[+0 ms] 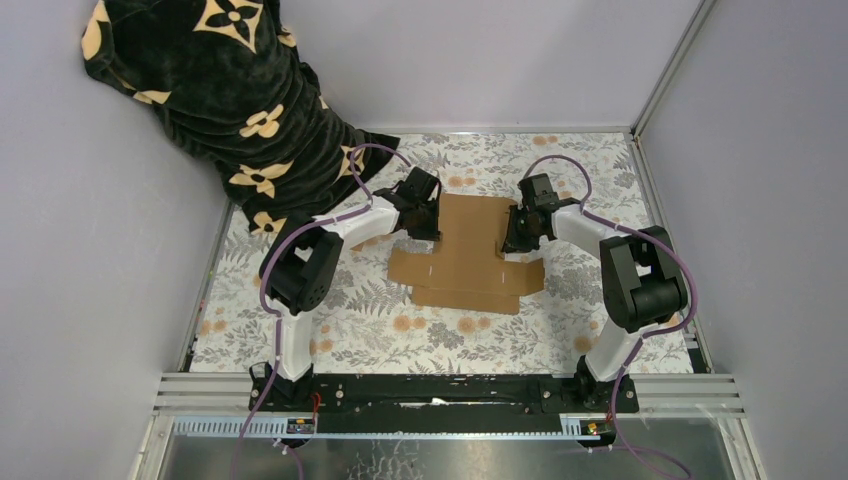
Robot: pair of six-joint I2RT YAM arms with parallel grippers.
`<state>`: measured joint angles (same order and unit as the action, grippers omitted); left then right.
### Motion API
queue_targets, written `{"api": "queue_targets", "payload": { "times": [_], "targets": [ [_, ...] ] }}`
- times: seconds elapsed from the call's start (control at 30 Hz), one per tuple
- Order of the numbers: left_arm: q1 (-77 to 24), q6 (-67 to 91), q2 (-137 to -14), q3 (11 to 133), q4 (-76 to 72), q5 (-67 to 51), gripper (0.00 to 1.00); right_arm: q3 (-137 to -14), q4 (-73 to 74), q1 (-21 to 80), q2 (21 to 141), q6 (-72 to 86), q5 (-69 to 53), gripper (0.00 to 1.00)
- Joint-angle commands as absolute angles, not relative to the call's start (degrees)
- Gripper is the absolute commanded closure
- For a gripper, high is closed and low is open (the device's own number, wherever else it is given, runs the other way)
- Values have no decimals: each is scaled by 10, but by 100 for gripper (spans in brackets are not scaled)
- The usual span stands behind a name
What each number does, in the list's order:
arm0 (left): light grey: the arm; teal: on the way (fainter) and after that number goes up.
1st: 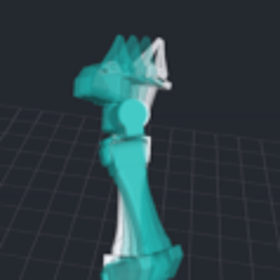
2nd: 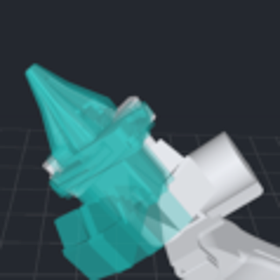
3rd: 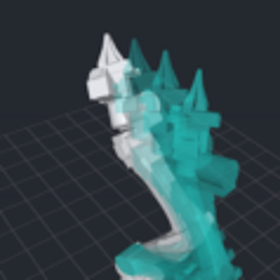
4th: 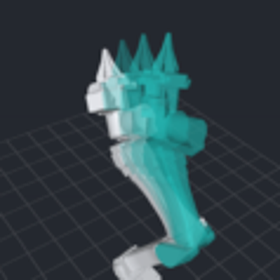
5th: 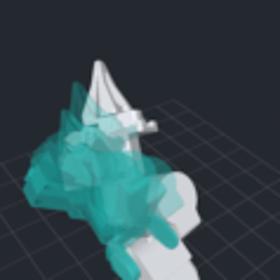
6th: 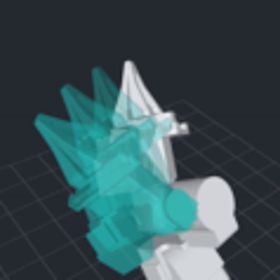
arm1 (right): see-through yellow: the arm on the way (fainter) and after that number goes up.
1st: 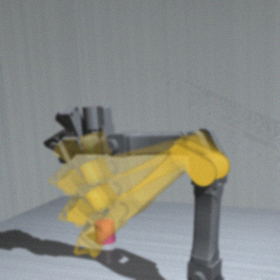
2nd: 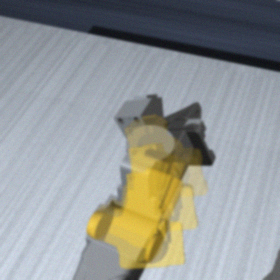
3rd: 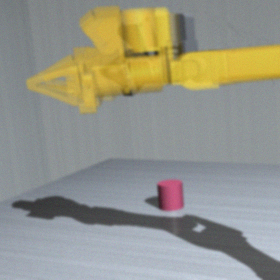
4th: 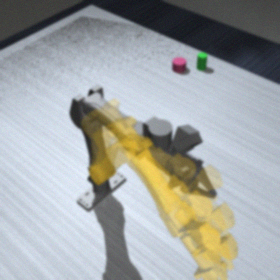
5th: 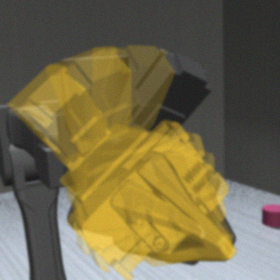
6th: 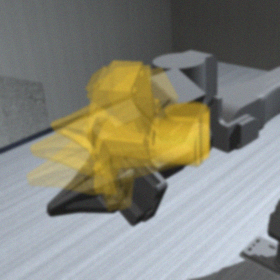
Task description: Fold the paper box
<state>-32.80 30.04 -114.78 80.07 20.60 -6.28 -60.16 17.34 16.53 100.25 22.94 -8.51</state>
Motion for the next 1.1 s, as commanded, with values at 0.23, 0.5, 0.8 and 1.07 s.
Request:
{"api": "queue_targets", "payload": {
  "times": [0.23,0.5,0.8,1.07],
  "targets": [
    [-341,309,-1150,801,185,-79,72,-637,177,183,1000,228,-88,77],
    [-341,310,-1157,800,182,-79,71,-650,180,189,1014,225,-84,74],
    [-343,310,-1168,806,183,-78,70,-657,180,196,1037,222,-77,72],
    [-348,311,-1186,816,190,-67,70,-665,185,206,1058,219,-47,71]
  ]
}}
